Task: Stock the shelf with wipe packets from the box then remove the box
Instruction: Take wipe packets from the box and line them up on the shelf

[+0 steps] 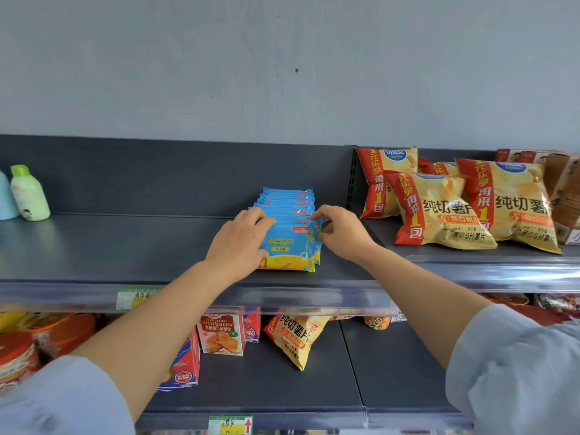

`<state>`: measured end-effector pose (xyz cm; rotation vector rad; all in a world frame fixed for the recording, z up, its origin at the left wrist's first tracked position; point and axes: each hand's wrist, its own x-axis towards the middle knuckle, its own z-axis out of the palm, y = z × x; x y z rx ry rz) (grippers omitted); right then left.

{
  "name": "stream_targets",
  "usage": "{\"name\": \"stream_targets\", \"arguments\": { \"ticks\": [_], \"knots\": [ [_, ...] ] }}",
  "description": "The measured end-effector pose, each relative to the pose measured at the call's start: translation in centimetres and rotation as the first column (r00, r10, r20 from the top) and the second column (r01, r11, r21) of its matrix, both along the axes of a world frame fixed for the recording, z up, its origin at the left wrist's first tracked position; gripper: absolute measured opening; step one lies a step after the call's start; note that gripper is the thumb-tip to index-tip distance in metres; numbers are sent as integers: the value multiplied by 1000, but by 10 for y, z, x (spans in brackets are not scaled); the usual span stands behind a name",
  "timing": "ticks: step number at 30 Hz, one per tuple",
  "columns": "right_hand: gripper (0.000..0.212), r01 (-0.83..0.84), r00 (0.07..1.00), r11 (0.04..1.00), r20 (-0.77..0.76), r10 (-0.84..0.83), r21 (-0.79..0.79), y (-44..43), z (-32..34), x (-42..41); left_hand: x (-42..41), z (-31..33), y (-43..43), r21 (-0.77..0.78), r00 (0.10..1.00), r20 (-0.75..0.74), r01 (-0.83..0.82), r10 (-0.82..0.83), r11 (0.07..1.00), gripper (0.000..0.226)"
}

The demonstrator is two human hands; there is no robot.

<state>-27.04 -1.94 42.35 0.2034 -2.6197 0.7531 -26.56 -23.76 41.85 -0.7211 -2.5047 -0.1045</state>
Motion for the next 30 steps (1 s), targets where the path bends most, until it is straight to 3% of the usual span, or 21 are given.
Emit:
{"name": "stream_targets", "arguments": {
  "ticks": [11, 23, 30],
  "knots": [
    [38, 62, 997, 996, -40, -59, 70, -6, -4, 4, 2, -10, 8, -113, 988, -111, -120, 107, 986, 65],
    [72, 83, 996, 948, -43, -73, 309, -12, -4, 30, 19, -19, 20, -153, 967, -98, -249, 236, 956, 81],
    [66, 101, 995, 926, -52, -88, 363, -3, -12, 61, 51, -22, 24, -135, 972, -67, -232, 225, 963, 82]
  ]
}}
